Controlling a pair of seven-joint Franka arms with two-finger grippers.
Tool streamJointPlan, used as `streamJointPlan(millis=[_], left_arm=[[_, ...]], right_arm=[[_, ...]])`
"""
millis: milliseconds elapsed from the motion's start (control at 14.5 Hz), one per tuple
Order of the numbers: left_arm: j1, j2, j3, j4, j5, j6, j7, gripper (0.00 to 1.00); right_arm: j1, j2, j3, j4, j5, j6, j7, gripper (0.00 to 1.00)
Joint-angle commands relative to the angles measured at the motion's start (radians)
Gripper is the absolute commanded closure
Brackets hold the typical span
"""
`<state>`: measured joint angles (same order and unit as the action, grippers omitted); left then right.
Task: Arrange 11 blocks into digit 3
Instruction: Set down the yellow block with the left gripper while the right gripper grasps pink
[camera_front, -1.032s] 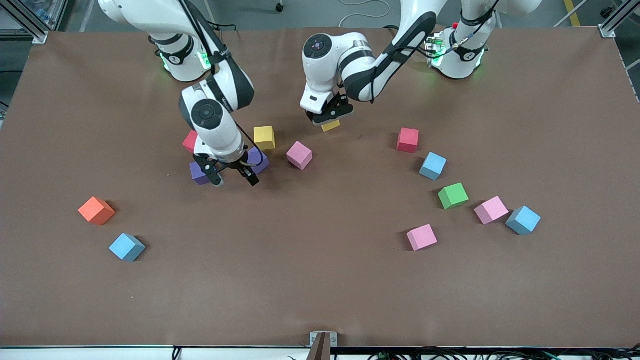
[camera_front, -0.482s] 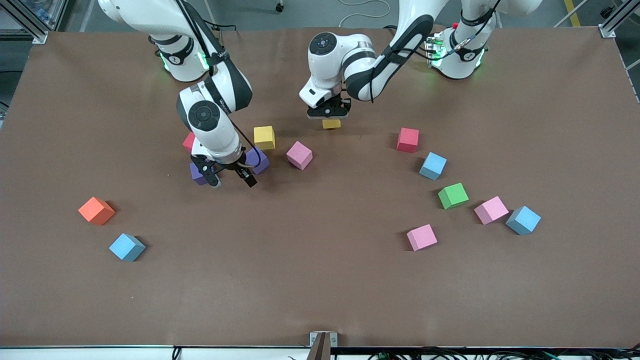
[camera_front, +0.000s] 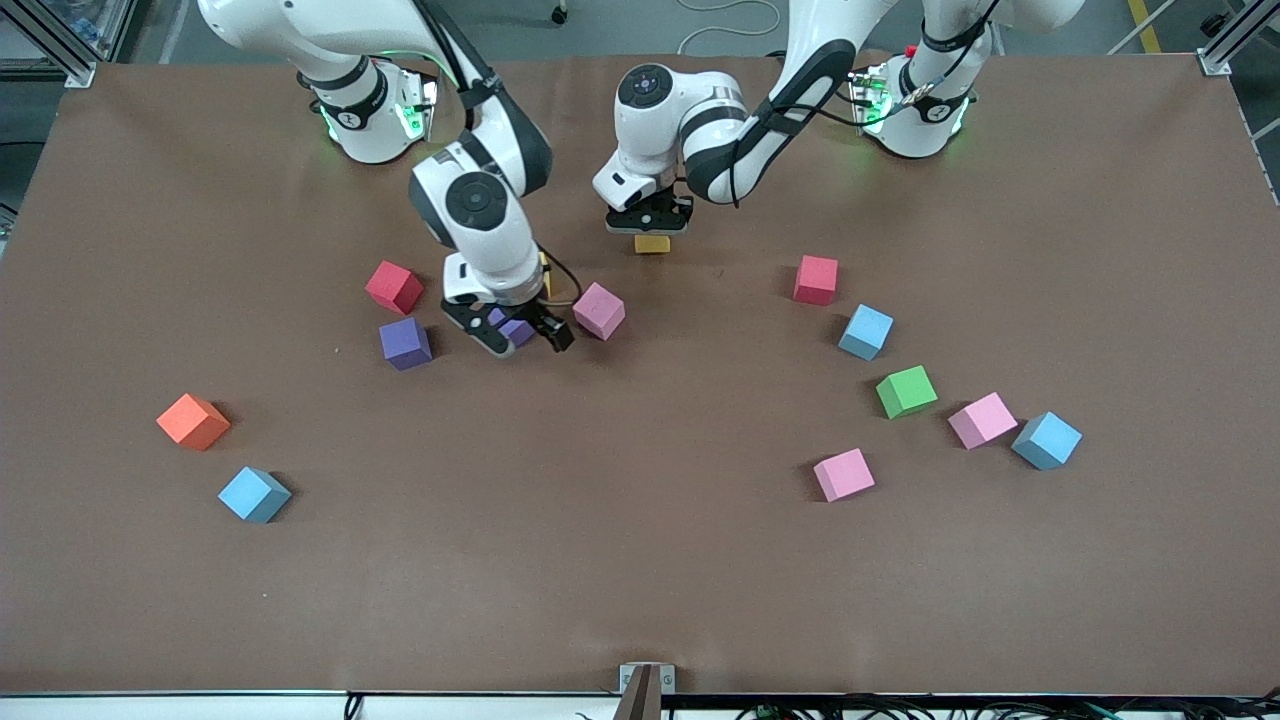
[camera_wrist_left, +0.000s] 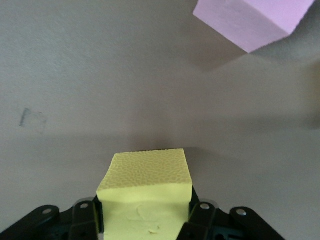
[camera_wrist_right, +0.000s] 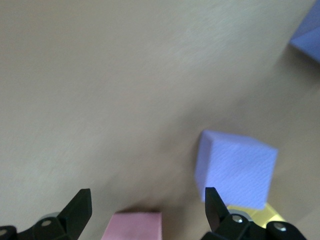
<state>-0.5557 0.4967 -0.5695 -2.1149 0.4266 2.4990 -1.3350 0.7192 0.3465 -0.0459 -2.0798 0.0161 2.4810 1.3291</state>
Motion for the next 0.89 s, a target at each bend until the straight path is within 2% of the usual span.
streamJointPlan(millis=[0, 344, 413, 550, 688, 826], left_arm=[[0.002, 0.019, -0.001, -0.008, 0.035, 0.044, -0.006, 0.63], [0.005, 0.029, 0.0, -0.01, 0.037, 0.044, -0.006, 0.61], [0.007, 0.031, 0.0, -0.011, 0.037, 0.044, -0.004, 0.57], [0.007, 0.031, 0.002, -0.013, 0.04, 0.044, -0.004, 0.42], [0.008, 0.029, 0.002, -0.014, 0.055, 0.044, -0.003, 0.03], [0.01, 0.026, 0.002, -0.016, 0.081, 0.04, -0.003, 0.0]], right_arm=[[0.014, 0.032, -0.005, 0.043, 0.002, -0.011, -0.021, 0.0], [0.017, 0.034, -0.005, 0.046, 0.002, -0.011, -0.021, 0.0], [0.017, 0.034, -0.005, 0.047, 0.004, -0.011, -0.019, 0.0], [0.017, 0.043, -0.003, 0.05, 0.04, -0.013, -0.018, 0.0], [0.02, 0.063, -0.003, 0.066, 0.14, -0.013, -0.021, 0.0], [0.023, 0.083, 0.006, 0.072, 0.177, -0.013, -0.021, 0.0]])
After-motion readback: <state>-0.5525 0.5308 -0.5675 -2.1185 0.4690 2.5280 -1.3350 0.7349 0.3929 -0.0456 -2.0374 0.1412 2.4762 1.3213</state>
